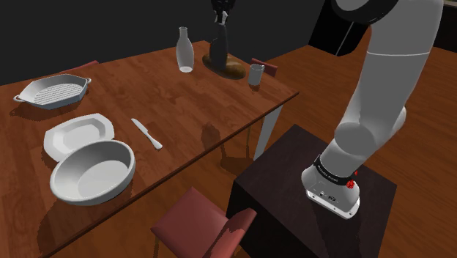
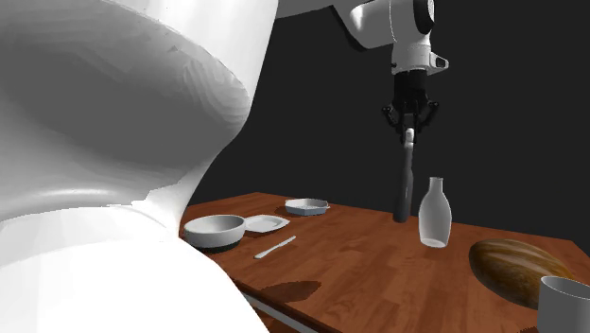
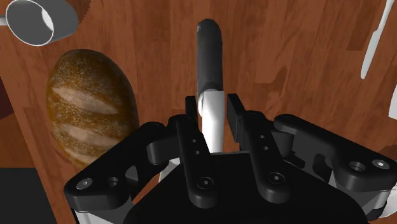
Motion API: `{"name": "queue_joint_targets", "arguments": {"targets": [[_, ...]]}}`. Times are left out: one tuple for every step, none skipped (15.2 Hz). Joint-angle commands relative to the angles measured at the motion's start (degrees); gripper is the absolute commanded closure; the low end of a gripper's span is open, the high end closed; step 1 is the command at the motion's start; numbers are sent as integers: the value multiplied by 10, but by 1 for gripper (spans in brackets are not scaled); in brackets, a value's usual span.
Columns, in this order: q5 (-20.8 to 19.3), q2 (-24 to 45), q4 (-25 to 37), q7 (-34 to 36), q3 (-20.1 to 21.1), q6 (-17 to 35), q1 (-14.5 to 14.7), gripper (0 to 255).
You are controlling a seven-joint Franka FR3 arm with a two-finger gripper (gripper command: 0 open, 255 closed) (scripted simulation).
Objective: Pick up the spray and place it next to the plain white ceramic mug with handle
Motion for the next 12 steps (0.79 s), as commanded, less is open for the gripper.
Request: {"name": "queue_joint_targets", "arguments": {"targets": [[2, 13, 21, -28, -9, -8, -18, 255], [3, 19, 31, -39, -12, -11, -26, 255], [4, 26, 42, -51, -16, -15, -33, 255], [5, 35, 55, -63, -20, -19, -41, 255], [5, 44, 69, -74, -23, -24, -49, 255], [6, 54, 85, -86, -27, -30, -57, 255], [7, 66, 103, -97, -30, -36, -64, 255], [7, 78, 123, -108, -33, -43, -72, 255], [8, 92, 145, -119, -36, -51, -80, 255], [9, 109, 172, -130, -38, -61, -87, 255], [9, 136, 217, -145, -42, -79, -98, 255], [10, 128, 195, -145, -42, -65, -99, 255]]}}
